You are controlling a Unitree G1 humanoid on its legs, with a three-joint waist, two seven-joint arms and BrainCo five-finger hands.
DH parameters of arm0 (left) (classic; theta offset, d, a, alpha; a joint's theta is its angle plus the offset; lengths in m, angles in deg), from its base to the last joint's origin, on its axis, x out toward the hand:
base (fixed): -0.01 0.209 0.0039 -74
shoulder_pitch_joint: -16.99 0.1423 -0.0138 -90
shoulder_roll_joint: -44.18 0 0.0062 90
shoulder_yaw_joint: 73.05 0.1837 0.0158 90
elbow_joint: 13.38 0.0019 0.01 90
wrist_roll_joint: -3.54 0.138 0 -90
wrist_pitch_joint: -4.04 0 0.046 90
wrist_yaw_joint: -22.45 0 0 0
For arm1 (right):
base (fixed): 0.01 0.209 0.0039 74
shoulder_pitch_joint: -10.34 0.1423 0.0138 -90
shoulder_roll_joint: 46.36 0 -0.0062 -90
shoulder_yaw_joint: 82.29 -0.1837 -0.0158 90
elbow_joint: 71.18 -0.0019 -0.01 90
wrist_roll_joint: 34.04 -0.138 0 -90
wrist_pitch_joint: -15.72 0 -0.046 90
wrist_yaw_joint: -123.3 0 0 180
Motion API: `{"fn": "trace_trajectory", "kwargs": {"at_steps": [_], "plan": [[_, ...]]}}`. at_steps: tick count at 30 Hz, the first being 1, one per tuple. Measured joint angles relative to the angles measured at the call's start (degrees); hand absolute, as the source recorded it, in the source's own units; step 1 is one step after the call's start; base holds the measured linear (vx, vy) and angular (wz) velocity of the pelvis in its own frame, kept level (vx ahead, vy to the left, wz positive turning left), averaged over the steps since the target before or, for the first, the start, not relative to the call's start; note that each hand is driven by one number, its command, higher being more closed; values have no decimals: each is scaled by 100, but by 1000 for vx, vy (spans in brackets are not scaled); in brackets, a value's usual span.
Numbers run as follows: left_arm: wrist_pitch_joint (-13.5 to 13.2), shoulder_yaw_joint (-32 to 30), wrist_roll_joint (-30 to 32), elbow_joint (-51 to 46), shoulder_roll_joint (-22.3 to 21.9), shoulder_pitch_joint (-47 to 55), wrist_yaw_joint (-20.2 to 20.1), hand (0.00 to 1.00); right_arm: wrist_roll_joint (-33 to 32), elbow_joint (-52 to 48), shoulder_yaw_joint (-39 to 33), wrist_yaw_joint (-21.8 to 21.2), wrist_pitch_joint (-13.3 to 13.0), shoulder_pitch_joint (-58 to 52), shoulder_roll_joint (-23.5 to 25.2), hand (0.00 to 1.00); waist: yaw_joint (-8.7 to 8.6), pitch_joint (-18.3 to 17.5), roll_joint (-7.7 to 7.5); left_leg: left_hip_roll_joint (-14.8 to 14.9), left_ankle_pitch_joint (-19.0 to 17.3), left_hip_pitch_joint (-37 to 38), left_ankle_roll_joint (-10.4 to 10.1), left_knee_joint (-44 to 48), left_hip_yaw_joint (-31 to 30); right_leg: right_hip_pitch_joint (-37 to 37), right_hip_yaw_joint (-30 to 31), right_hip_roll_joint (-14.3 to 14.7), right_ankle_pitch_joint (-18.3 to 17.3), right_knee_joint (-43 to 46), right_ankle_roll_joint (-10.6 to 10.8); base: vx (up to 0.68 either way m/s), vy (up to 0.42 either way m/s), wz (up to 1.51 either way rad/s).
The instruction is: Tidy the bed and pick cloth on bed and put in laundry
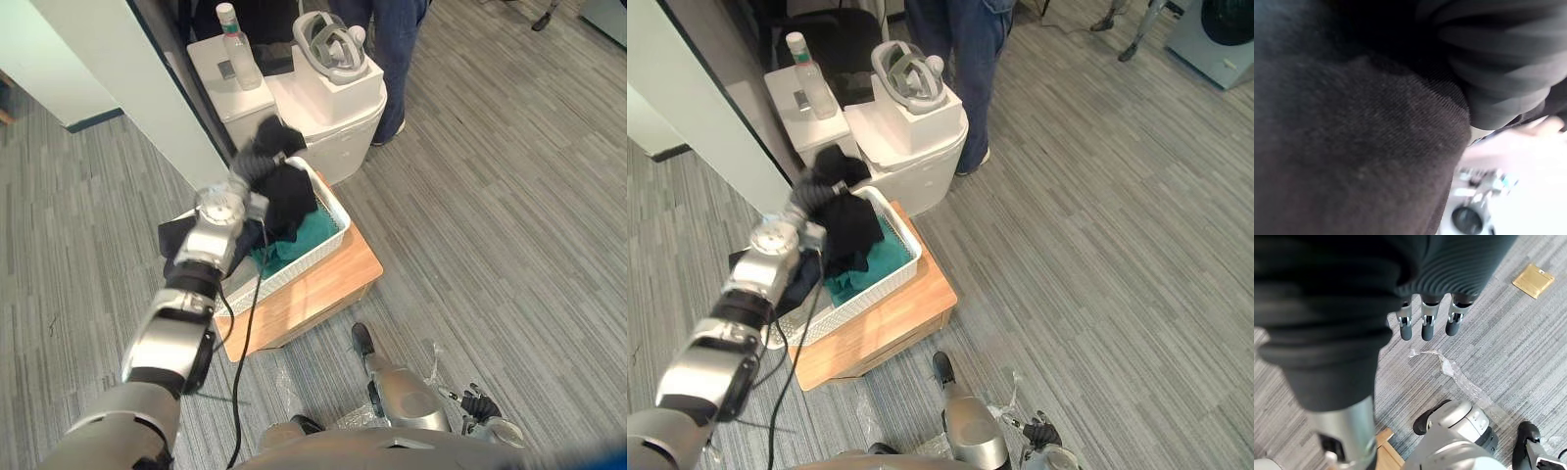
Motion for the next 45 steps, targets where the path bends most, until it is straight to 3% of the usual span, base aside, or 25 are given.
{"fn": "trace_trajectory", "kwargs": {"at_steps": [2, 6, 11, 12, 13, 17, 19, 27, 28, 37, 45], "plan": [[10, 118, 131, 0, -345, 517, -30, 100, 3, 1, 55, 34, -57, -1, 8, 0, -13, 95, 17, -8, -82, 3, 21, 106, 56, -3, 95, -18, 28, -1, 41, -76, 45, -16], [140, 142, 368, 30, -495, 745, 119, 100, 36, -16, 306, 88, -154, 27, -3, 0, 20, 306, -24, -25, -147, -196, 76, 266, 114, -198, 184, -70, 62, 0, 91, -77, 3, -10], [14, -126, 171, 216, -590, 293, 1031, 100, 49, -173, 751, 253, -157, 429, -156, 0, 59, 713, -56, -17, -202, -752, 177, 561, 62, -663, 191, -176, 173, 2, 144, -50, -15, 2], [13, -141, 159, 243, -590, 263, 1066, 100, 49, -190, 767, 257, -158, 445, -158, 0, 59, 720, -62, -16, -203, -763, 177, 568, 62, -674, 191, -177, 176, 2, 145, -55, -15, 5], [-11, -314, 36, 502, -568, -20, 1363, 100, 46, -353, 960, 295, -212, 605, -173, 0, 60, 788, -109, -13, -208, -931, 191, 624, 37, -811, 180, -199, 205, 2, 158, -44, -17, 6], [-5, -492, -158, 854, -345, -591, 1809, 100, 29, -575, 1252, 387, -209, 938, -281, 0, 103, 981, -216, 16, -211, -1285, 231, 771, -38, -1112, 149, -235, 277, 4, 139, -41, -18, 9], [42, -500, -362, 905, -170, -964, 1984, 100, -2, -771, 1389, 439, -208, 987, -320, 0, 203, 1206, -229, 54, -203, -1374, 242, 820, -90, -1158, 90, -240, 314, 5, 109, 0, -3, 10], [208, -731, -559, 840, 289, -1698, 2126, 100, -140, -1012, 1687, 516, -176, 1095, -333, 0, 357, 1282, -251, 123, -244, -1671, 312, 965, -360, -1234, -186, -308, 307, 6, 94, 25, 16, 19], [271, -740, -558, 837, 323, -1710, 2126, 0, -177, -1027, 1733, 509, -150, 1108, -332, 0, 379, 1282, -251, 118, -247, -1683, 317, 977, -375, -1234, -202, -323, 307, 10, 94, 32, 31, 11], [895, -941, -503, 908, 309, -1373, 1660, 0, -244, -1069, 1776, 419, -14, 1136, -329, 0, 488, 1292, -253, 104, -312, -1737, 402, 1076, -501, -1245, -300, -402, 258, 150, 94, 4, 9, 7], [765, -990, -504, 1081, 246, -1186, 1280, 0, -242, -1069, 1774, 309, 16, 1145, -329, 0, 516, 1293, -256, 123, -326, -1735, 403, 1149, -495, -1239, -300, -403, 258, 163, 91, 0, -4, 0]]}}
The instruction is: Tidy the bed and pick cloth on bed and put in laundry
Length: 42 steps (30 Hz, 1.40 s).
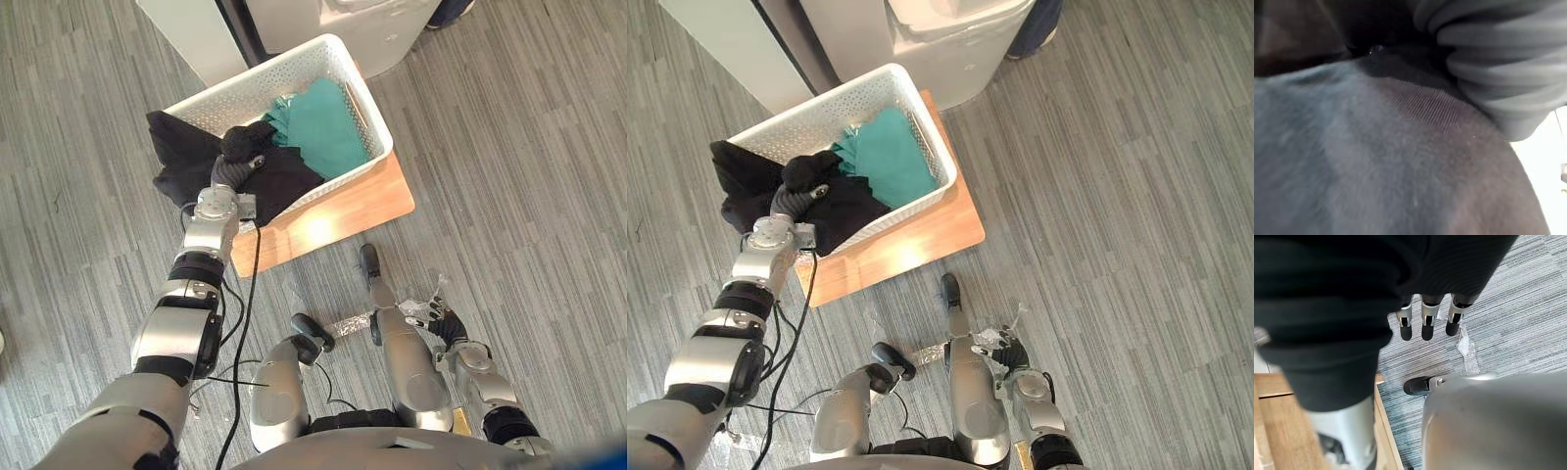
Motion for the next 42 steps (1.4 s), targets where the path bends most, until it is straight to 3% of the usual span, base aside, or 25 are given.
{"fn": "trace_trajectory", "kwargs": {"at_steps": [7, 12, 15, 21, 24, 30, 32, 34, 37, 40, 42], "plan": [[-76, 13, -15, -357, 14, 147, 9, 0, 4, 19, 0, -35, 7, -7, 0, 0, 17, 0, 0, 7, 0, 266, 0, -21, -19, 270, -20, 3, -13, 0, -15, 1, -1, 1], [-162, 18, -101, -910, 247, 392, -29, 0, 11, 134, -55, -124, 28, -61, 1, 0, 35, -19, 2, 5, 30, 486, -15, -117, -106, 538, -164, -12, -58, -27, -61, 8, -11, 12], [-236, 5, -513, -1365, 528, 607, -199, 0, 17, 339, -240, -185, 40, -86, 1, 0, 105, -66, 24, 4, 100, 637, -54, -223, -194, 757, -275, -4, -73, -119, -82, 45, -28, 15], [-287, -469, -1000, -2144, 648, 1579, -669, 0, 239, 868, -653, -240, 120, -389, 25, 0, 183, -779, 131, -128, 326, 1119, -155, -783, -377, 1196, -500, 11, -252, -152, -144, 87, -8, 18], [-319, -918, -1145, -2499, 651, 2242, -664, 0, 239, 1189, -934, -324, 138, -524, 48, 0, 198, -1150, 240, -248, 469, 1444, -186, -1171, -507, 1480, -638, -1, -322, -160, -146, 52, 23, 20], [-899, -1587, -1198, -3184, 623, 3486, -346, 0, 235, 1707, -1457, -335, 225, -660, 63, 0, 387, -1742, 360, -434, 632, 1716, -222, -1656, -792, 1744, -800, -74, -507, -197, -55, -11, 24, 23], [-946, -1675, -1485, -3217, 485, 3813, -345, 0, 232, 1812, -1599, -334, 225, -653, 55, 0, 493, -1794, 373, -481, 644, 1783, -234, -1735, -802, 1781, -805, -93, -513, -197, -48, -27, 25, 9], [-789, -1717, -1917, -3207, 213, 4267, -367, 0, 230, 1908, -1704, -337, 229, -621, 59, 0, 541, -1852, 366, -535, 657, 1822, -231, -1806, -810, 1801, -794, -95, -522, -197, -32, -34, 29, 0], [-353, -1430, -2341, -3008, -312, 4873, -432, 0, 232, 1991, -1808, -379, 229, -623, 72, 0, 584, -1902, 325, -571, 637, 1860, -191, -1811, -812, 1831, -778, -117, -538, -196, -8, -1, 14, 0], [157, -842, -2545, -2085, -853, 5313, -619, 0, 233, 2096, -1935, -480, 215, -630, 110, 0, 611, -1987, 316, -620, 635, 1951, -154, -1893, -812, 1884, -773, -128, -582, -196, 48, 21, 35, -2], [352, -507, -2511, -1440, -1126, 5514, -663, 0, 234, 2147, -2000, -540, 207, -629, 152, 0, 613, -2013, 297, -658, 633, 2011, -149, -1914, -813, 1898, -750, -127, -599, -196, 67, 43, 39, -6]]}}
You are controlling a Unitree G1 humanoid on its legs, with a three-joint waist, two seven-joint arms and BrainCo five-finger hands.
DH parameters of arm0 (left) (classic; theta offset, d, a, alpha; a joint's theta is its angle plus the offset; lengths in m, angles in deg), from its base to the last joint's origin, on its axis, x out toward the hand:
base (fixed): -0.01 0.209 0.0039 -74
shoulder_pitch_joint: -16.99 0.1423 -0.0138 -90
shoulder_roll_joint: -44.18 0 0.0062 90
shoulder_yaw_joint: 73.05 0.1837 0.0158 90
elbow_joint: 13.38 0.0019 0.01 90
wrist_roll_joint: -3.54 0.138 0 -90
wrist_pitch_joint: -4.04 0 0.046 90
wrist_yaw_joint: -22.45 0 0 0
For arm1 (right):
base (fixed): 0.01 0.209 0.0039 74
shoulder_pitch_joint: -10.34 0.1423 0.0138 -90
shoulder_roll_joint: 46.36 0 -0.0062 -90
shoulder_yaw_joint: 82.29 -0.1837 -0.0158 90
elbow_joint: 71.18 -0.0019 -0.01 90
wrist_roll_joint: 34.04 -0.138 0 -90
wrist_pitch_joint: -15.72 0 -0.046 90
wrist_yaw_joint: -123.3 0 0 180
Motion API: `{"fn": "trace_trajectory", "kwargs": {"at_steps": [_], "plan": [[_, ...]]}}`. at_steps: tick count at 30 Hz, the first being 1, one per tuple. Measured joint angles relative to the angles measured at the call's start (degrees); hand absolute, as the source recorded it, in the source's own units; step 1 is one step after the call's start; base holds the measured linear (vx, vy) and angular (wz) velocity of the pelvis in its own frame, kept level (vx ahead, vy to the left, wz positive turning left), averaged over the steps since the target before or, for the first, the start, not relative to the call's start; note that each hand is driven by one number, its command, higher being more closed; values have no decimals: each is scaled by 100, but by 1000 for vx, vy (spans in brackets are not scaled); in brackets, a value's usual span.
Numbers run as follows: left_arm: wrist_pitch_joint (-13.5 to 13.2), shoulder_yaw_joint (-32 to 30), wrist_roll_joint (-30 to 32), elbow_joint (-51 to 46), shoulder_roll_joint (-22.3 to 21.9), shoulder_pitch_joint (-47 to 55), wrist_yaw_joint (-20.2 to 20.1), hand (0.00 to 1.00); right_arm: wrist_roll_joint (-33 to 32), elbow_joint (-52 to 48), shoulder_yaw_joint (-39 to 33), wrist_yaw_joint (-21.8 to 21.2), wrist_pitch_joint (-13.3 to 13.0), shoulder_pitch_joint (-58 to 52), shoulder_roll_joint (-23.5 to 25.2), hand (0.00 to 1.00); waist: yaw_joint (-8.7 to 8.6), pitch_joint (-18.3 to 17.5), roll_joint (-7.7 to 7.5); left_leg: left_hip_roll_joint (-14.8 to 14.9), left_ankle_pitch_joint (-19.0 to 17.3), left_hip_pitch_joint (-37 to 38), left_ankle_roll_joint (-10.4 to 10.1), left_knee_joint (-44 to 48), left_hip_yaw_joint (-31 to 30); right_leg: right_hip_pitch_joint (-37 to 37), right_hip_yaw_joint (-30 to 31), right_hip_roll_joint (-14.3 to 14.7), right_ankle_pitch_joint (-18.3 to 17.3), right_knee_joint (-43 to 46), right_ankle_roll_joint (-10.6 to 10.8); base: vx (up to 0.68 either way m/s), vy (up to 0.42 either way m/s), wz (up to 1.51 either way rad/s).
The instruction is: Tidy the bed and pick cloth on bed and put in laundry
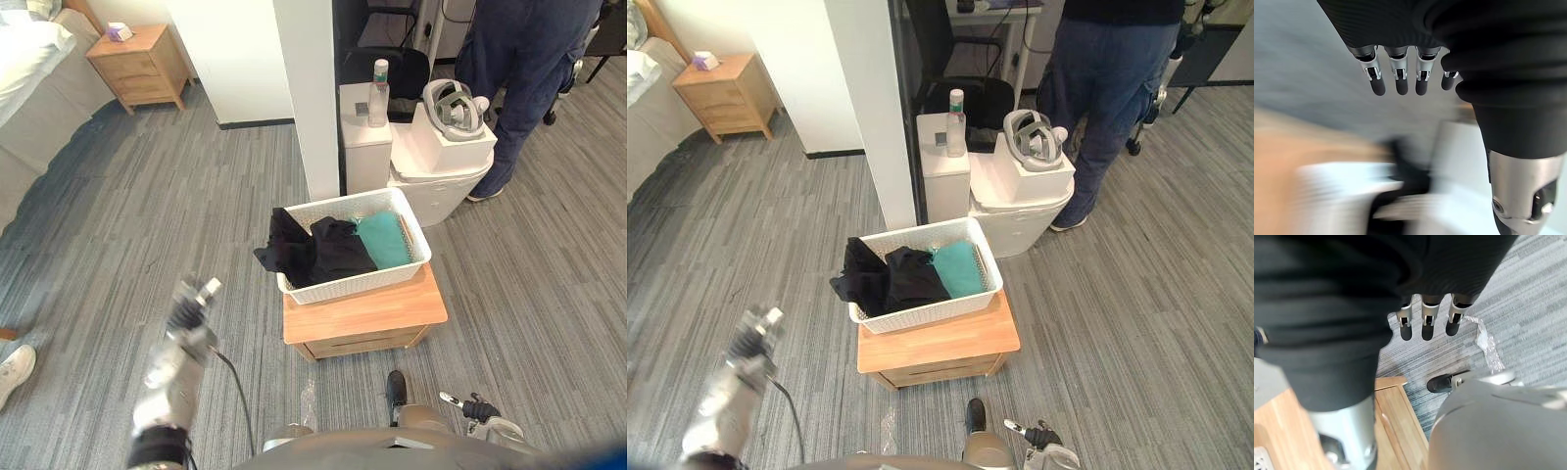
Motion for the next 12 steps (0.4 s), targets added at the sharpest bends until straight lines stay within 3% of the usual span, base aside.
{"fn": "trace_trajectory", "kwargs": {"at_steps": [4, 8, 12], "plan": [[289, 281, 527, 1456, -288, 95, -185, 0, 9, 201, -183, -38, -131, 123, 129, 0, 2, -32, -22, -71, -20, 19, 23, -50, -184, -24, 31, 0, -10, -1, 11, 8, 9, -5], [355, 213, 479, 2005, -280, -52, -373, 0, 18, 332, -267, 0, -191, 176, 113, 0, 5, -82, 56, -86, -23, 21, 25, -81, -273, -14, -22, -28, -19, -3, 20, -22, -8, 6], [717, 75, 487, 2275, -329, -320, -267, 0, -17, 446, -225, 115, -169, 343, 124, 0, -16, -121, 109, -75, -42, 19, 19, -82, -288, -22, -23, -37, -21, -5, 24, -41, -15, -1]]}}
